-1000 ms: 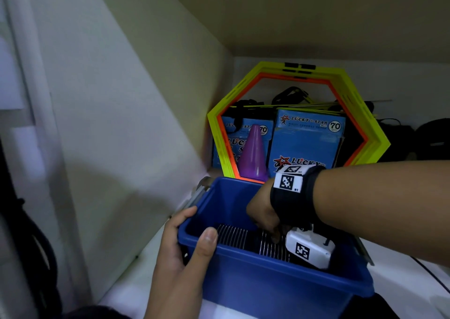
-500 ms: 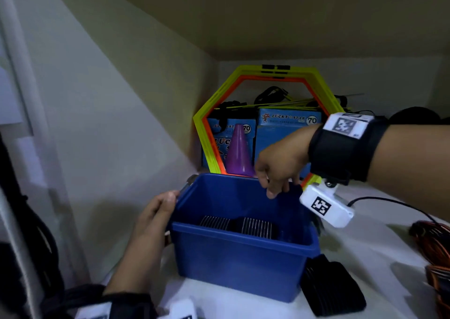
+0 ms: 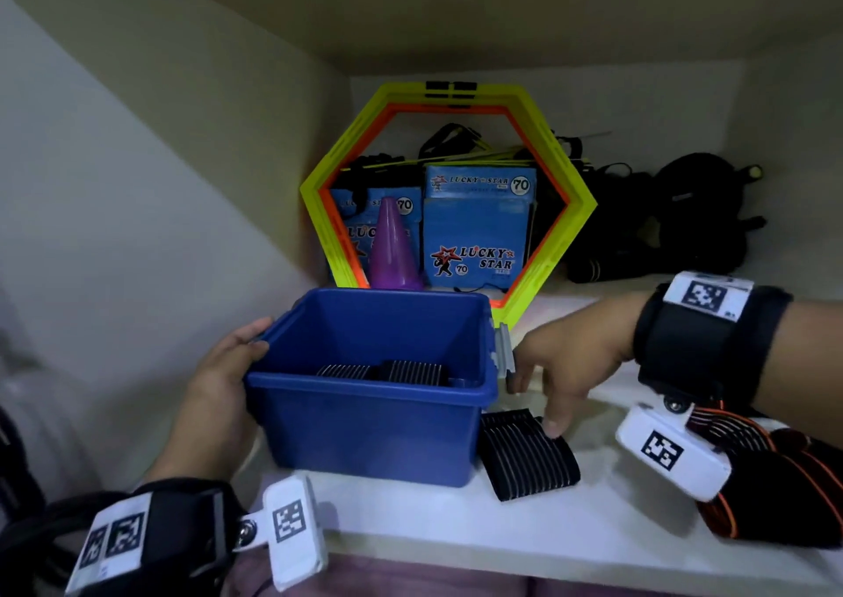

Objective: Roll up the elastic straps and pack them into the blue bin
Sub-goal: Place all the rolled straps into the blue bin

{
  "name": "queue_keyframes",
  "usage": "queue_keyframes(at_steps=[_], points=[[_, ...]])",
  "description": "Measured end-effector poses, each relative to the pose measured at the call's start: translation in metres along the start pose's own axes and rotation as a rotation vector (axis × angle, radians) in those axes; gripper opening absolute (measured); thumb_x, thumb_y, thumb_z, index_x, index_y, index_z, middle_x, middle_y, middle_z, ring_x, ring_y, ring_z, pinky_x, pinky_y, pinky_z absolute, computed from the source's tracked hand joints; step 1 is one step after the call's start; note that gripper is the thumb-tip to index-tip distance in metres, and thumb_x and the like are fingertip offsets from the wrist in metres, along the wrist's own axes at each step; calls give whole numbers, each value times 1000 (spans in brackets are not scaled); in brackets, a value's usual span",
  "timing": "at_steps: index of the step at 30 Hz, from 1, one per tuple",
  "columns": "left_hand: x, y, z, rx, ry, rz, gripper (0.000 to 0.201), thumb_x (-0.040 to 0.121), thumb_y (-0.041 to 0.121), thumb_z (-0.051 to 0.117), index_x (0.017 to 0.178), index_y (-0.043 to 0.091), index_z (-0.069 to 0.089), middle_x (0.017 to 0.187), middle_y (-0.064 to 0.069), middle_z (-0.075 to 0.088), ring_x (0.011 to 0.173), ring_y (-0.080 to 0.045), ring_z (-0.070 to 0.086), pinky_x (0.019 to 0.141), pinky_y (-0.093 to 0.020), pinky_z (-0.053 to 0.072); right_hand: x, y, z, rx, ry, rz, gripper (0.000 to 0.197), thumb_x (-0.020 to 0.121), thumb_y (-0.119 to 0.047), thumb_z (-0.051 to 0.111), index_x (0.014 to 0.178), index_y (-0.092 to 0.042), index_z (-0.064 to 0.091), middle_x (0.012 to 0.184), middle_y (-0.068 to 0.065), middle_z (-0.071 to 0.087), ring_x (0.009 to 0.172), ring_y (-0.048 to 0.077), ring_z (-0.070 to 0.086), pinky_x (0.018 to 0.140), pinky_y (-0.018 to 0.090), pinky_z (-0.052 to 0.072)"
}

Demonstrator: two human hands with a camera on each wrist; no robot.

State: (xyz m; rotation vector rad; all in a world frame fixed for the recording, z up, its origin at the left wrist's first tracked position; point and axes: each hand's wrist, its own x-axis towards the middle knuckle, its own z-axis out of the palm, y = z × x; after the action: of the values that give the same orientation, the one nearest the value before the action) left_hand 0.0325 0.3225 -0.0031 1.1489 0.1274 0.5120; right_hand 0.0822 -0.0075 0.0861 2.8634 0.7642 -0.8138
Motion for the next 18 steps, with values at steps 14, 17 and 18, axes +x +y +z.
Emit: queue_keyframes(at_steps=[14,17,18], points=[[-7,5,4,20,-43,3,42,97,5,38,136,0,54,101,-9,71,82,-18,66,74,-27,55,21,3,46,38,165,-94,48,72,-42,80,111,-20,64,101,-3,71,93,18,68,84,36,59],[-9,6,6,25,-66,-3,40,97,5,38,133,2,56,89,-3,76,73,-13,70,63,-19,57,14,10,45,50,148,-61,42,74,-41,80,106,-18,65,100,-1,71,92,19,69,77,32,58],[-10,7,6,25,-68,-5,40,97,5,37,133,2,55,90,-3,76,72,-13,70,61,-18,57,10,13,42,45,133,-46,41,74,-41,80,105,-18,66,99,-1,72,92,19,69,73,31,57]])
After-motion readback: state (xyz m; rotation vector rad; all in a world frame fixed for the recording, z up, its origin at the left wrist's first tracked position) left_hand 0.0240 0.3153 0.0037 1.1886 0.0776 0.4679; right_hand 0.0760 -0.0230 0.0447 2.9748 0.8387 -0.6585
